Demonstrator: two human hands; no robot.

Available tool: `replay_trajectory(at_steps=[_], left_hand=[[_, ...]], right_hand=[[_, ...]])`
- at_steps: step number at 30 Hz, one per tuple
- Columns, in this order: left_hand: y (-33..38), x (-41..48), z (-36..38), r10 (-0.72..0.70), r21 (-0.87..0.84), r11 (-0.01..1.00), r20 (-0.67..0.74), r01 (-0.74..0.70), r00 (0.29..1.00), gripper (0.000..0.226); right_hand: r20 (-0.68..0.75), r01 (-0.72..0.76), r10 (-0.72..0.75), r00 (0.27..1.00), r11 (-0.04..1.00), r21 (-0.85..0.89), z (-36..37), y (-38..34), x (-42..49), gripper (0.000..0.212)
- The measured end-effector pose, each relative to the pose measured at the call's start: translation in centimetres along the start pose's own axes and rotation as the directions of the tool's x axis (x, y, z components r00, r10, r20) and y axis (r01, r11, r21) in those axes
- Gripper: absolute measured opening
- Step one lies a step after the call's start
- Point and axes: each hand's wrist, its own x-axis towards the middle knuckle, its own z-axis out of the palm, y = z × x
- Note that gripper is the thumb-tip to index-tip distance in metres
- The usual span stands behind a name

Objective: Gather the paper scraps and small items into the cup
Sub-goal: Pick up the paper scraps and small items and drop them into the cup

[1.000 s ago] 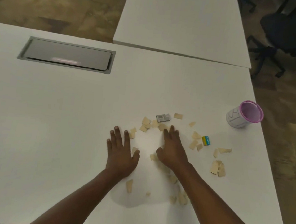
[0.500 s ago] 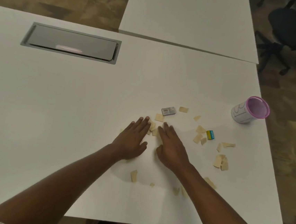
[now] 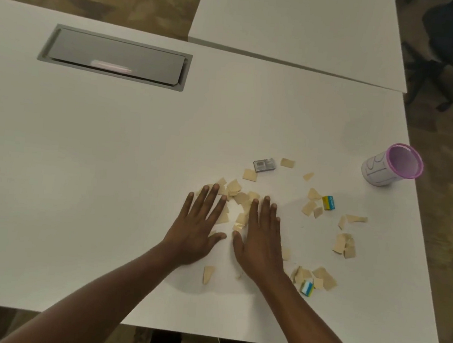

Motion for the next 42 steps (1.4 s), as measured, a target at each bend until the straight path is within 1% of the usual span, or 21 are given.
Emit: replay_trajectory(at_steps=[1, 3, 5, 7, 9, 11, 13, 16, 21, 25, 26, 28, 31, 33, 35, 38, 40, 42], left_hand=[[-0.1, 0.7, -0.3, 0.003, 0.005, 1.0, -0.001, -0.003, 1.0, 0.08], [-0.4, 1.7, -0.9, -0.002, 0.002, 1.0, 0.014, 0.002, 1.0, 0.079], [-0.7, 2.3, -1.4, -0.002, -0.012, 1.0, 0.057, 0.003, 0.998, 0.083], [-0.9, 2.5, -1.6, 0.007, -0.003, 1.0, 0.108, -0.007, 0.994, 0.085], [-0.8, 2.2, -1.6, 0.012, -0.006, 1.0, 0.1, -0.011, 0.995, 0.085], [-0.7, 1.8, -1.3, 0.005, -0.03, 1.0, 0.08, -0.002, 0.997, 0.081], [-0.4, 1.6, -1.1, 0.0, -0.068, 0.998, 0.072, 0.005, 0.997, 0.078], [0.0, 1.1, -0.9, 0.029, -0.056, 0.998, 0.007, -0.029, 1.0, 0.078], [0.4, 1.3, -0.8, 0.033, -0.02, 0.999, -0.006, -0.033, 0.999, 0.064], [0.9, 1.9, -0.6, 0.023, 0.016, 1.0, -0.087, -0.022, 0.996, 0.049], [1.2, 2.0, -0.6, 0.017, 0.014, 1.0, -0.109, -0.015, 0.994, 0.046], [1.6, 2.2, -0.9, -0.014, 0.001, 1.0, -0.135, 0.014, 0.991, 0.049], [2.0, 2.6, -1.0, -0.012, 0.02, 1.0, -0.122, 0.014, 0.992, 0.056], [1.7, 2.8, -0.5, 0.015, 0.037, 0.999, -0.114, -0.011, 0.993, 0.053], [1.3, 2.9, 0.0, 0.037, 0.042, 0.999, -0.128, -0.032, 0.991, 0.051], [0.9, 2.6, 0.1, 0.085, 0.072, 0.995, -0.157, -0.075, 0.984, 0.055], [0.7, 2.8, 0.1, 0.132, 0.104, 0.988, -0.187, -0.114, 0.973, 0.053], [0.7, 3.2, -0.1, 0.171, 0.113, 0.983, -0.227, -0.148, 0.959, 0.046]], right_hand=[[-0.007, 0.03, -0.029, 1.0, 0.999, 0.021, -0.5, 0.0, 0.6, 0.089], [0.023, 0.098, -0.1, 0.995, 0.994, 0.054, -1.6, 0.2, 1.7, 0.094], [0.096, 0.177, -0.181, 0.979, 0.983, 0.05, -2.5, 0.2, 3.0, 0.098], [0.192, 0.246, -0.241, 0.951, 0.969, 0.0, -3.1, -0.2, 4.4, 0.101], [0.285, 0.292, -0.267, 0.921, 0.955, -0.048, -3.4, -0.7, 5.5, 0.101], [0.323, 0.313, -0.28, 0.904, 0.948, -0.052, -3.4, -1.0, 5.9, 0.094], [0.302, 0.322, -0.3, 0.905, 0.946, -0.025, -3.2, -1.0, 5.6, 0.082], [0.251, 0.367, -0.337, 0.907, 0.926, -0.084, -2.8, -0.7, 4.7, 0.067], [0.184, 0.387, -0.363, 0.914, 0.914, -0.122, -2.5, -0.2, 3.7, 0.058], [0.142, 0.376, -0.357, 0.923, 0.917, -0.135, -2.0, 0.8, 3.8, 0.051], [0.129, 0.364, -0.348, 0.929, 0.923, -0.129, -2.0, 0.9, 3.7, 0.051], [0.116, 0.314, -0.301, 0.947, 0.942, -0.115, -2.1, 0.8, 3.5, 0.055], [0.119, 0.255, -0.241, 0.963, 0.96, -0.117, -2.3, 1.0, 2.9, 0.062], [0.141, 0.281, -0.262, 0.955, 0.949, -0.139, -2.4, 1.2, 2.8, 0.065], [0.15, 0.305, -0.286, 0.946, 0.945, -0.118, -2.6, 1.3, 2.7, 0.065], [0.163, 0.332, -0.311, 0.936, 0.935, -0.126, -2.7, 1.4, 2.5, 0.063], [0.144, 0.342, -0.32, 0.937, 0.924, -0.173, -2.8, 1.3, 2.7, 0.063], [0.086, 0.356, -0.345, 0.935, 0.903, -0.242, -2.4, 1.6, 3.0, 0.065]])
